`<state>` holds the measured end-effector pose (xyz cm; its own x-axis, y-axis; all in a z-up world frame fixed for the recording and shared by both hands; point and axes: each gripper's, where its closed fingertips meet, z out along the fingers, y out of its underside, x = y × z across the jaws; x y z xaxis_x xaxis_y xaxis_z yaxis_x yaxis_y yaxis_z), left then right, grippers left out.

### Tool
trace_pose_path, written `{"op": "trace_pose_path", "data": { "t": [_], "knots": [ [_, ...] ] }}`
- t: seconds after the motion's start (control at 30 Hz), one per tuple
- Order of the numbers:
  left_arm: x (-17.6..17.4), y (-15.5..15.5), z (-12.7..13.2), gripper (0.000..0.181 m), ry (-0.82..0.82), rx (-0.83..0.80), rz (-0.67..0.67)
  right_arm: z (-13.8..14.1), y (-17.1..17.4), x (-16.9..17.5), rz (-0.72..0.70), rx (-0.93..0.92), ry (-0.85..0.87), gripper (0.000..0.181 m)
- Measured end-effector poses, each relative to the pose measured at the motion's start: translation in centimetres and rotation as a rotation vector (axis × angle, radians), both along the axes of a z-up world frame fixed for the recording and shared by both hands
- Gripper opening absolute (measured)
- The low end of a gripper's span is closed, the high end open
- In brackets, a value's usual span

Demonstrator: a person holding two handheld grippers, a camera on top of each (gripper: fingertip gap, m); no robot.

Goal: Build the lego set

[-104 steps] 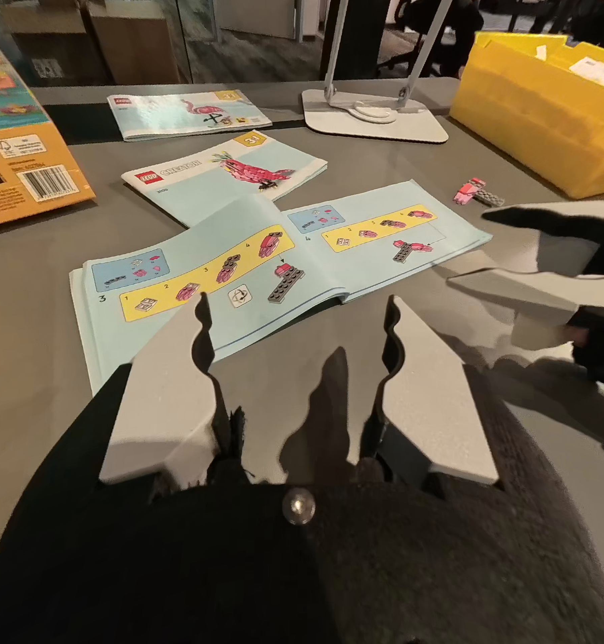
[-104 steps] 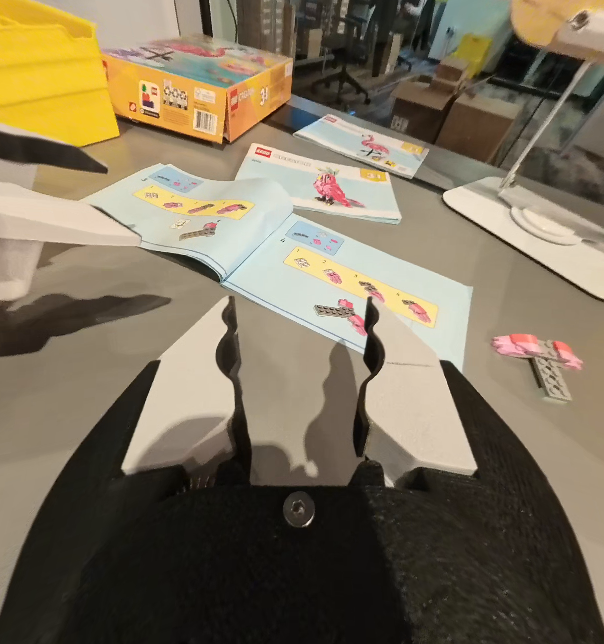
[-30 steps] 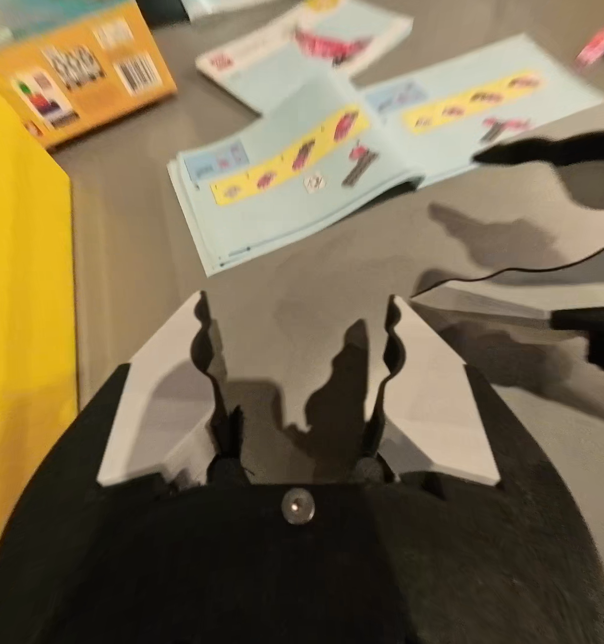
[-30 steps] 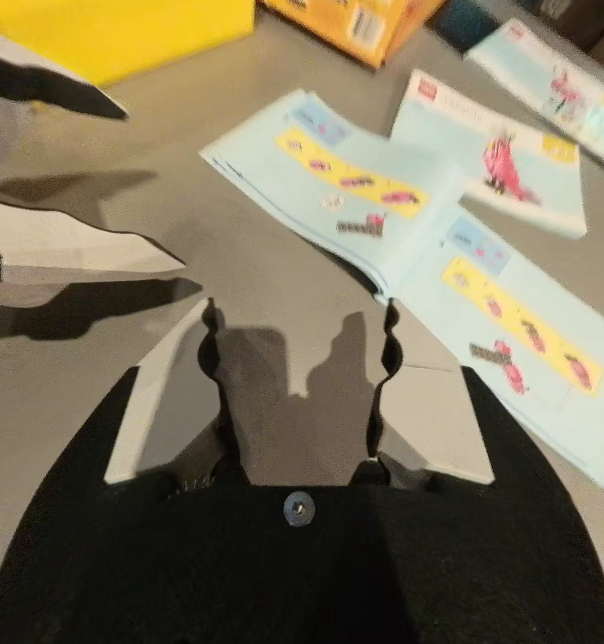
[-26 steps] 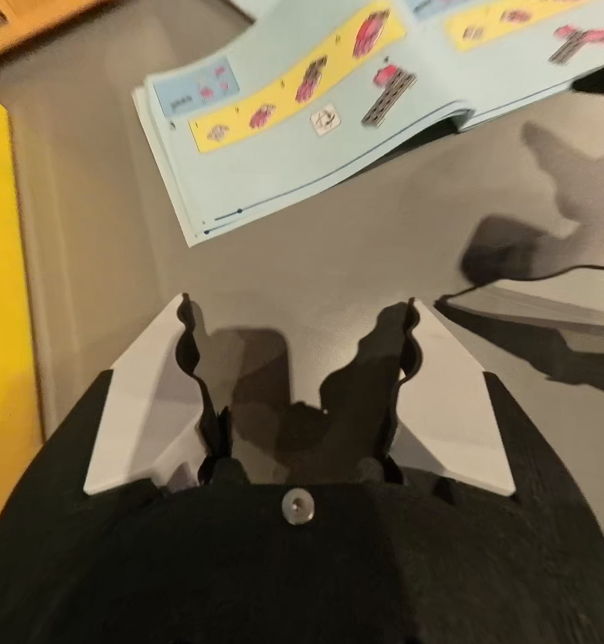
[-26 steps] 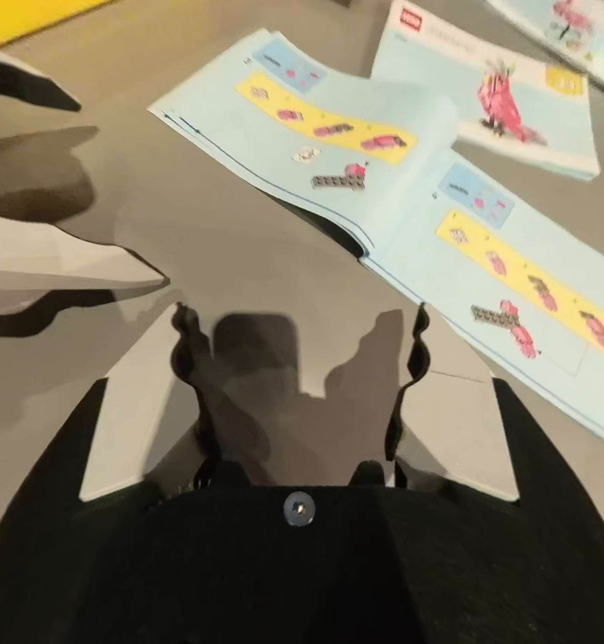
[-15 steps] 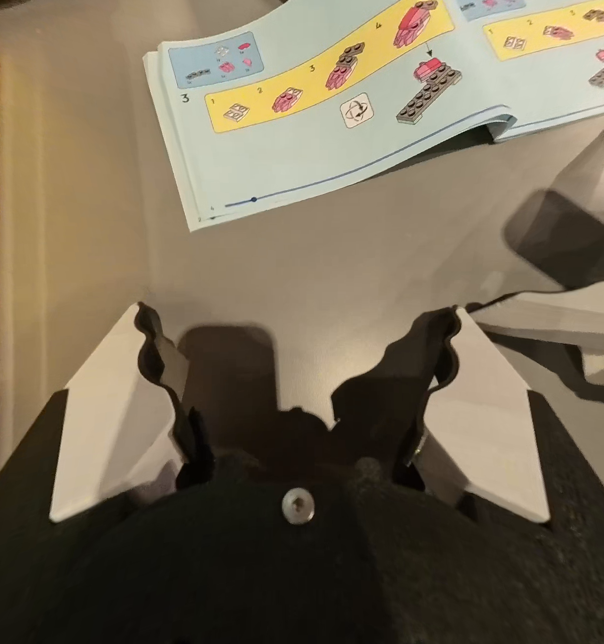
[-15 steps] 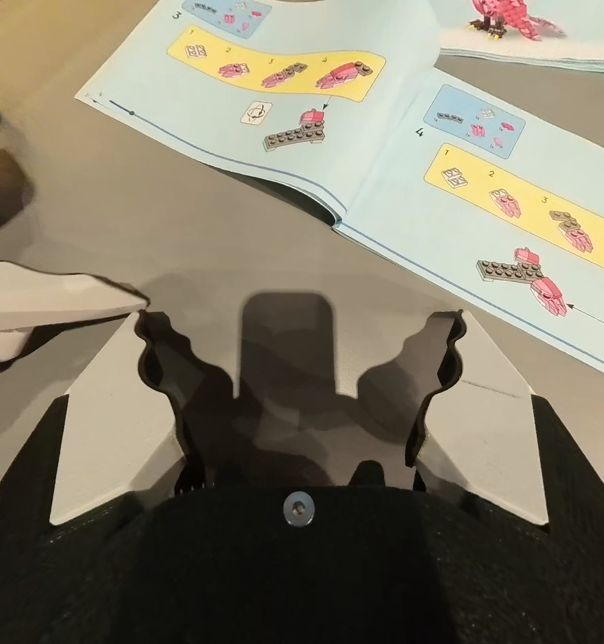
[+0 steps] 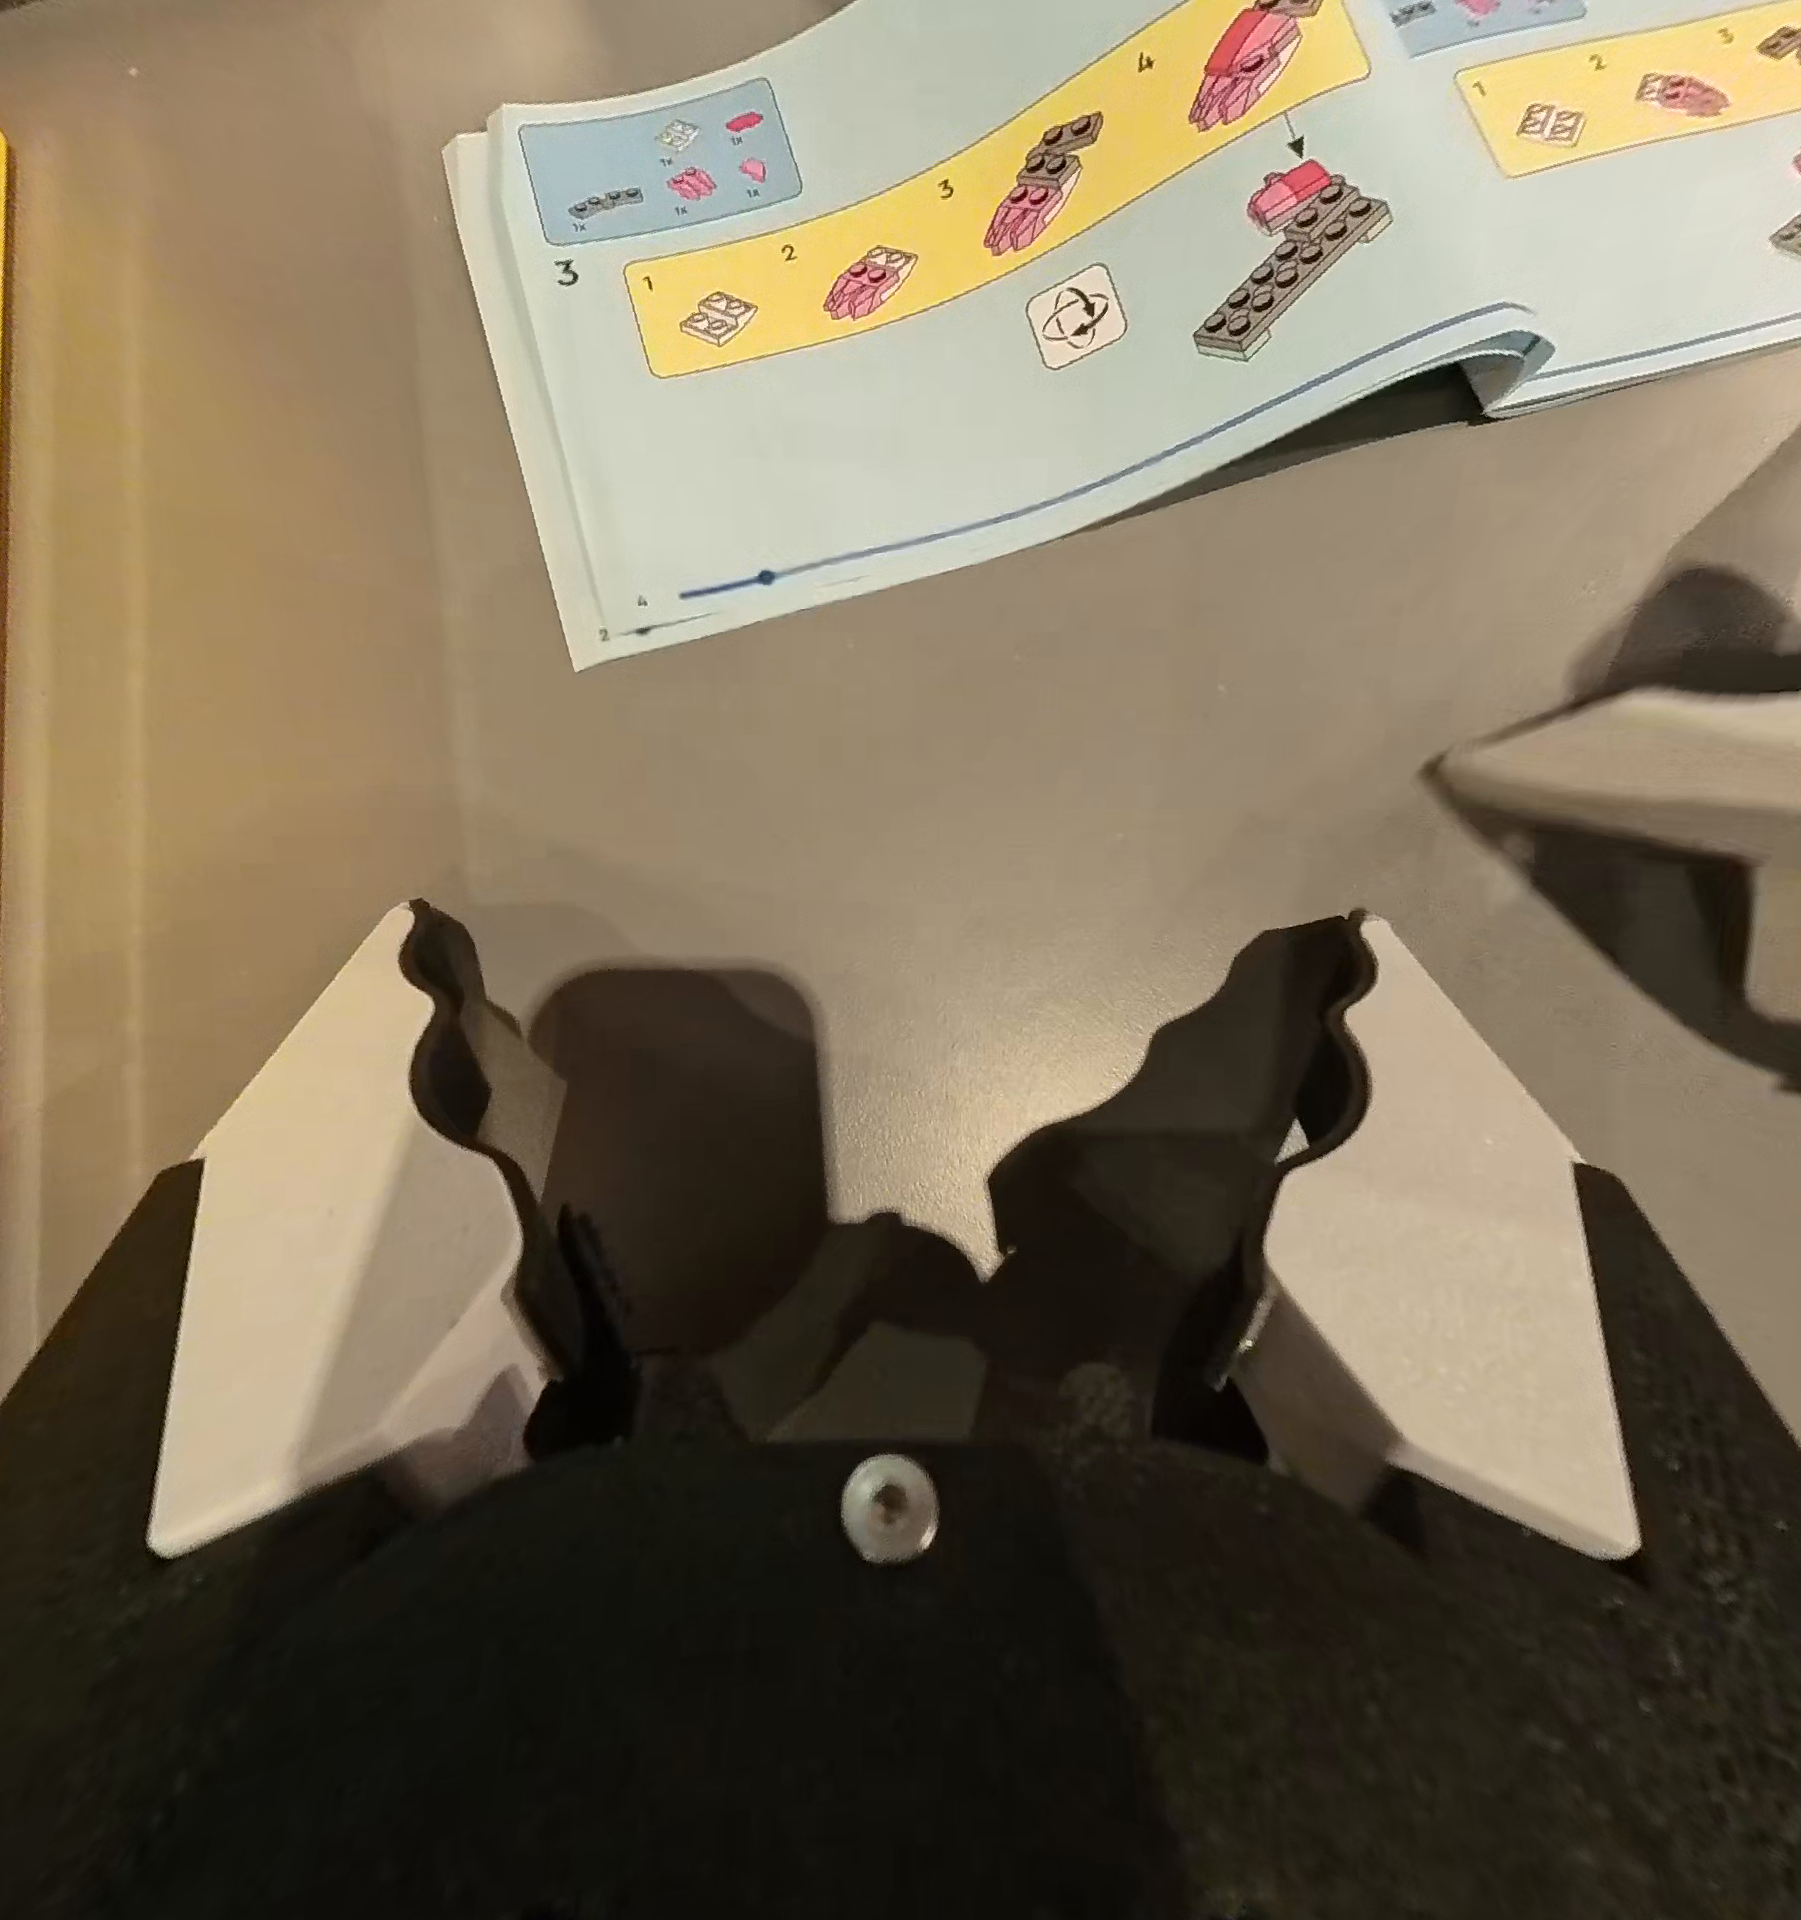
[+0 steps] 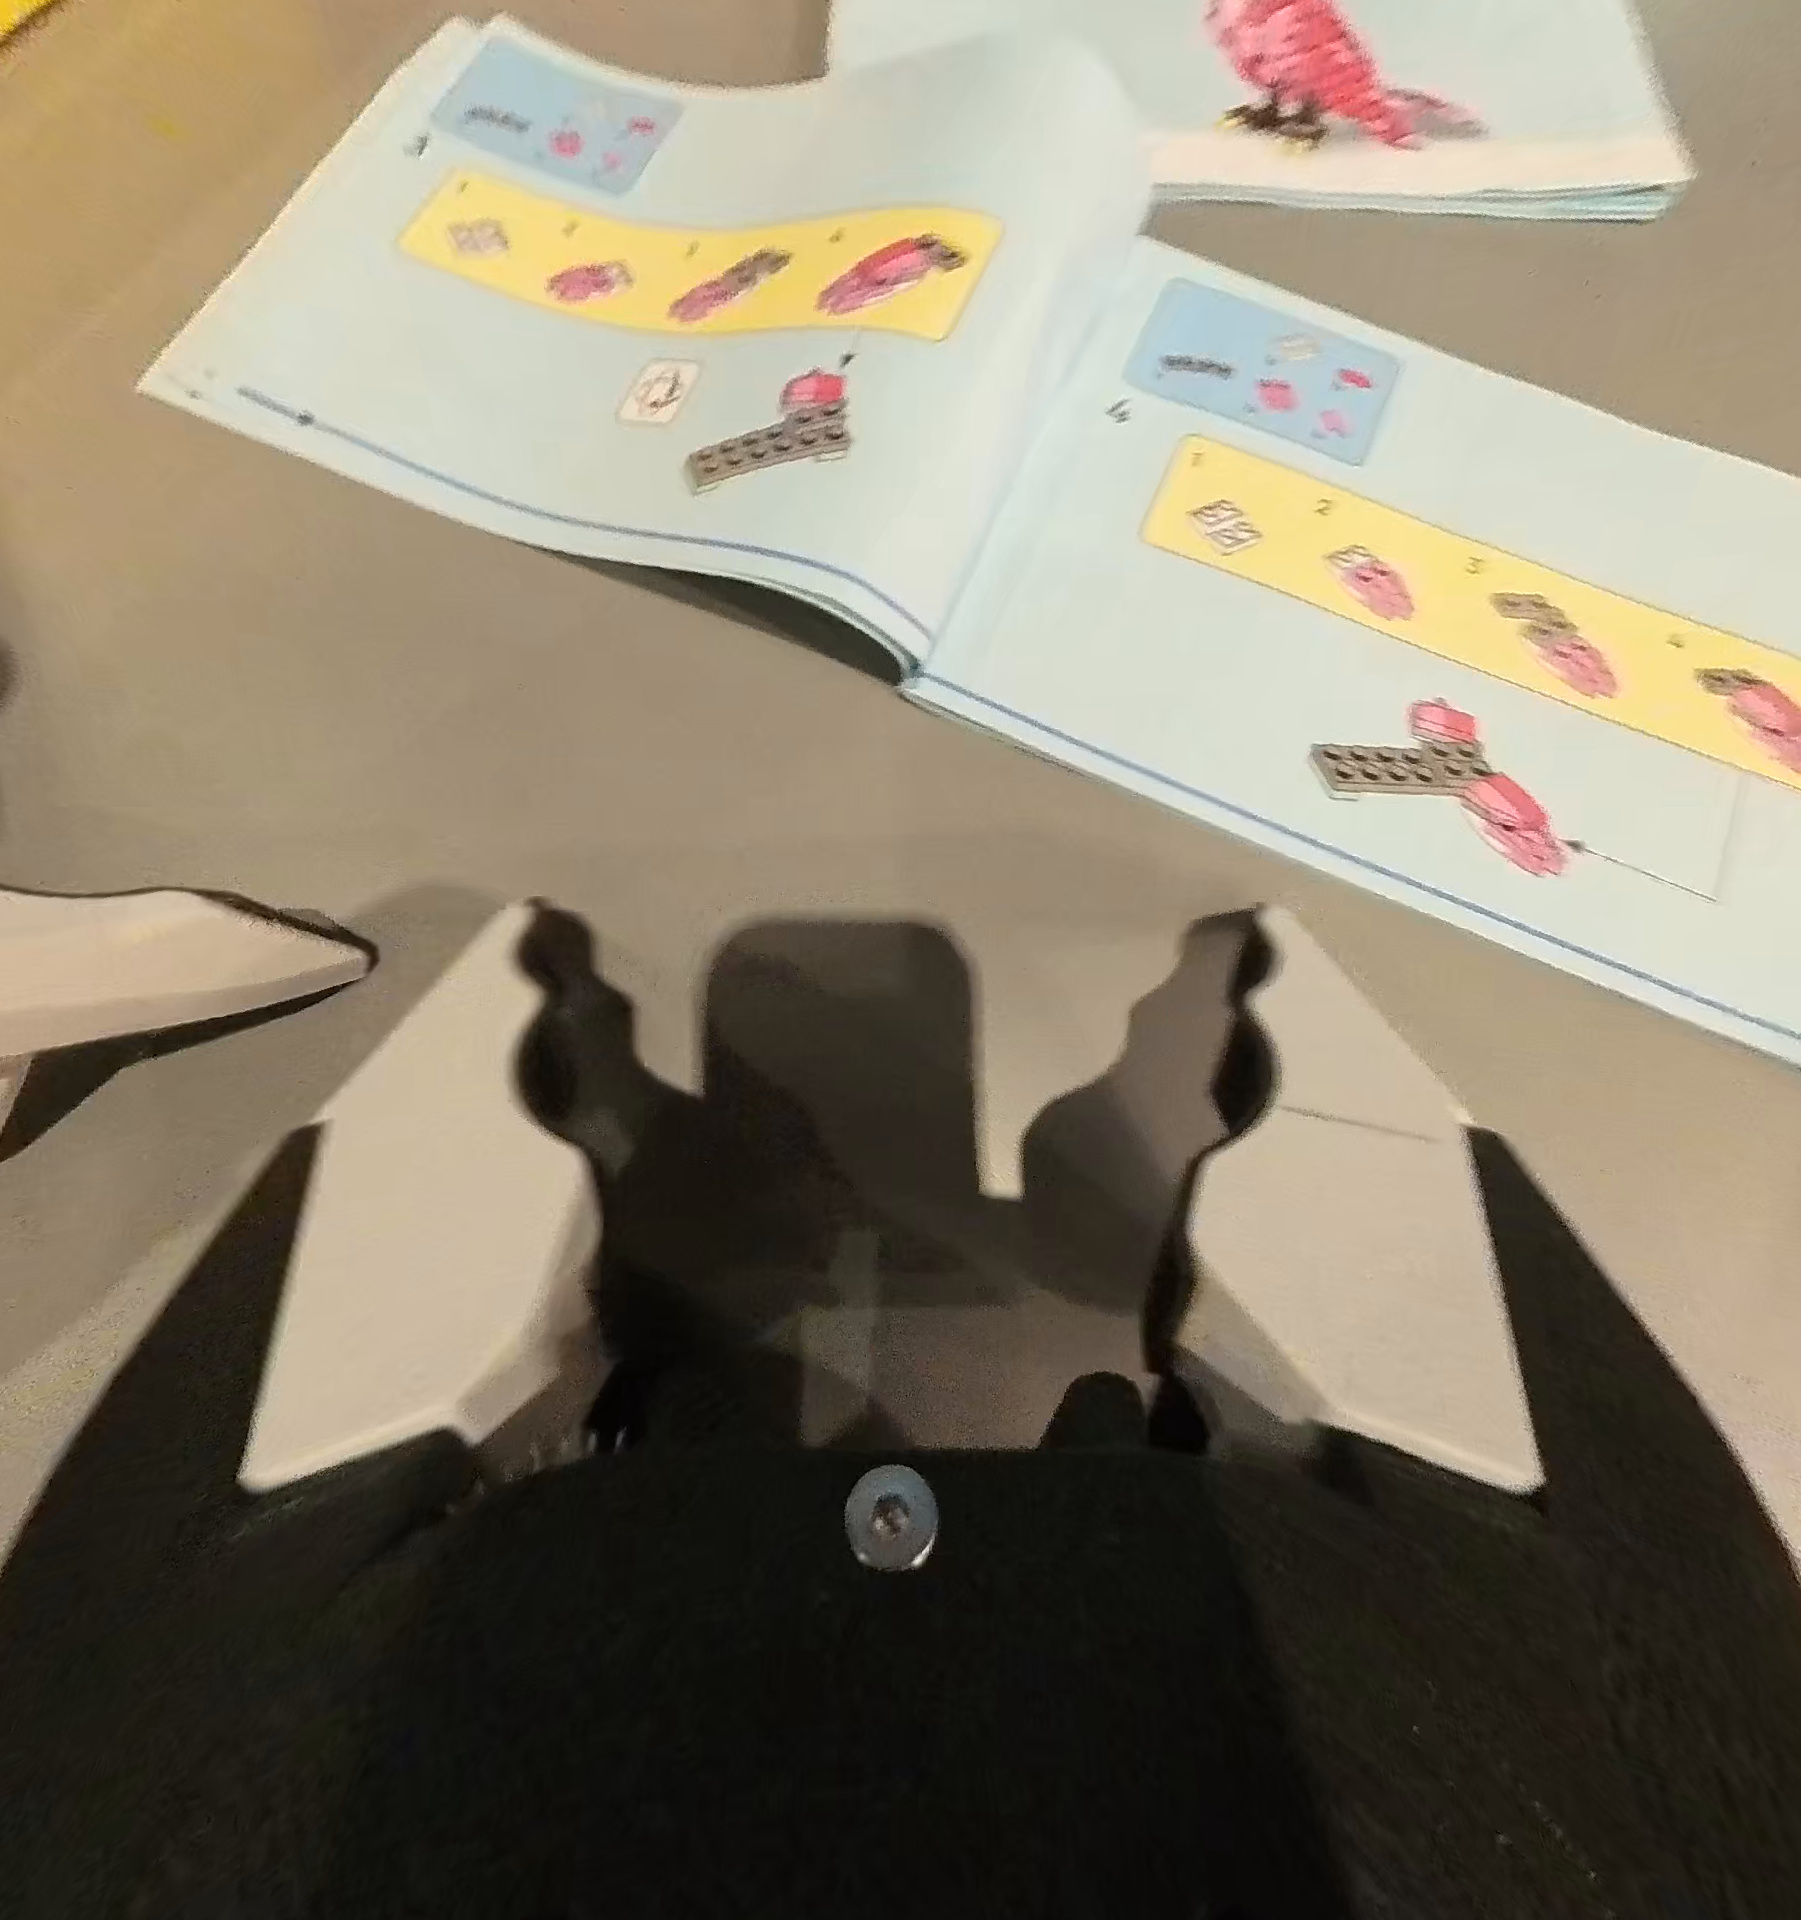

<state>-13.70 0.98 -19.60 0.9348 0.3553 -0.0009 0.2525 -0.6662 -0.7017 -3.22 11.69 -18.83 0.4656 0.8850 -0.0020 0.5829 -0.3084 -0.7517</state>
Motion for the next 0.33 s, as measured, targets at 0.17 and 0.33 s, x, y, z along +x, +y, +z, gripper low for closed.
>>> {"op": "trace_pose_path", "data": {
  "t": [0.17, 0.33],
  "knots": [
    [-0.06, 0.10, 0.01, 0.157, 0.001, 0.002, -0.007, 0.37, 0.17, 0.47, 0.036, 0.008, 0.025, 0.080],
    [-0.06, 0.13, 0.01, 0.157, 0.001, 0.002, -0.007, -0.56, 0.74, 0.88, 0.025, -0.021, -0.031, 0.145]
  ]
}}
